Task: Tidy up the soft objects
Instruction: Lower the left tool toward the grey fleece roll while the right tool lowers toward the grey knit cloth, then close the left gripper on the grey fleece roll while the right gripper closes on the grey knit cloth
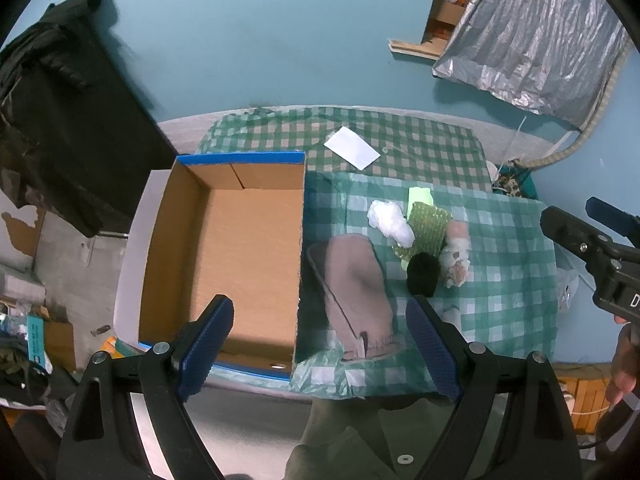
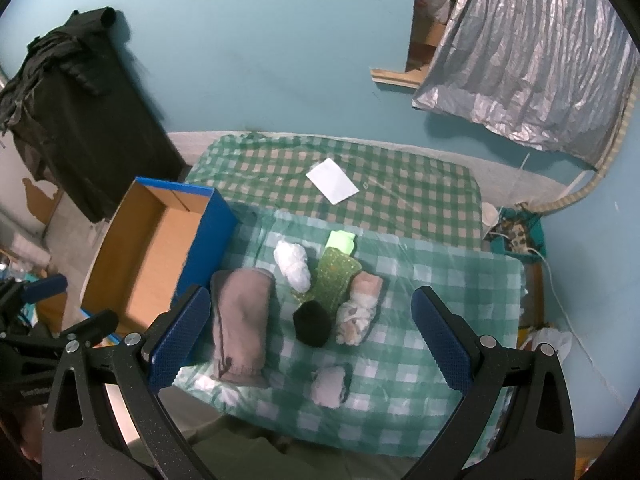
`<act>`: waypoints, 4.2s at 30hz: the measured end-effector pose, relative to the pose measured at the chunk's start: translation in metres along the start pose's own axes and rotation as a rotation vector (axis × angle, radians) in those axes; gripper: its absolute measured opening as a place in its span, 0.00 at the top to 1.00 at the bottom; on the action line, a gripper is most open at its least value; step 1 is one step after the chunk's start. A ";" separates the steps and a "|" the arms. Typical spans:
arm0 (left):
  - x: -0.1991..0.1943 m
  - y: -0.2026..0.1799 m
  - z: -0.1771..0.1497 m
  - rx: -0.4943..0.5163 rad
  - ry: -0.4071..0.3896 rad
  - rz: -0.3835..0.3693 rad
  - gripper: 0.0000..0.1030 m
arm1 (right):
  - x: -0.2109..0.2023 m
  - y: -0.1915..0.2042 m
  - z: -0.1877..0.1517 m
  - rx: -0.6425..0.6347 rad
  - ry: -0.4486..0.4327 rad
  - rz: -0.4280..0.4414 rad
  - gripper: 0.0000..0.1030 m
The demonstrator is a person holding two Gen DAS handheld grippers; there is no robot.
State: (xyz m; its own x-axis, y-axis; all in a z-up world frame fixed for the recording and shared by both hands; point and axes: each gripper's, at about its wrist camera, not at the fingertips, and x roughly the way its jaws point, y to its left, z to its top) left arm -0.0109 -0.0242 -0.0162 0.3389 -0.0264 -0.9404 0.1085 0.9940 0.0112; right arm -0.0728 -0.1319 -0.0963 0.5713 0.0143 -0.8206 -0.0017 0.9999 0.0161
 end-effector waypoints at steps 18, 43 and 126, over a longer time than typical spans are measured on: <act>0.051 -0.031 0.005 0.111 0.104 -0.005 0.14 | 0.040 -0.037 -0.029 0.052 0.114 -0.017 0.02; 0.156 -0.058 -0.011 0.091 0.262 -0.009 0.14 | 0.127 -0.058 -0.097 0.045 0.281 -0.009 0.03; 0.290 -0.039 -0.020 -0.107 0.493 -0.117 0.54 | 0.195 -0.063 -0.132 -0.052 0.411 0.051 0.67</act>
State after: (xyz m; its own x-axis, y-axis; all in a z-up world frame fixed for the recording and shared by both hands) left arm 0.0641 -0.0688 -0.2961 -0.1534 -0.1102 -0.9820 0.0146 0.9934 -0.1137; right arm -0.0694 -0.1907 -0.3324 0.1942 0.0555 -0.9794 -0.0688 0.9967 0.0428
